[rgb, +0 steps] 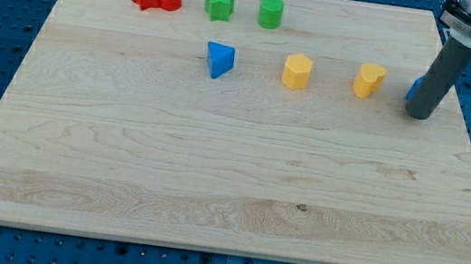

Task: Move the cube towards the top right

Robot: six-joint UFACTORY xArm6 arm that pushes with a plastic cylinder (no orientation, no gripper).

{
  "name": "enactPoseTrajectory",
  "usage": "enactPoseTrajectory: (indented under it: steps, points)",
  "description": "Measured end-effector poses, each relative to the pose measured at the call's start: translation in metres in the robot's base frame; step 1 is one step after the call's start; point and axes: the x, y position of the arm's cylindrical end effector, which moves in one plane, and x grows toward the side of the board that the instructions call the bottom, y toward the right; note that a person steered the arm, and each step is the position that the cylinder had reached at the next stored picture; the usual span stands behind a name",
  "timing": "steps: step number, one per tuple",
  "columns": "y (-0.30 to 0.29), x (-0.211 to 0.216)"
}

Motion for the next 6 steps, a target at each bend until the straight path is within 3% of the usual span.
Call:
enactPoseTrajectory:
  steps: [2,5,6]
  points:
    - [0.033,-0.009]
    - [0.041,-0.073]
    - [0.041,-0.072]
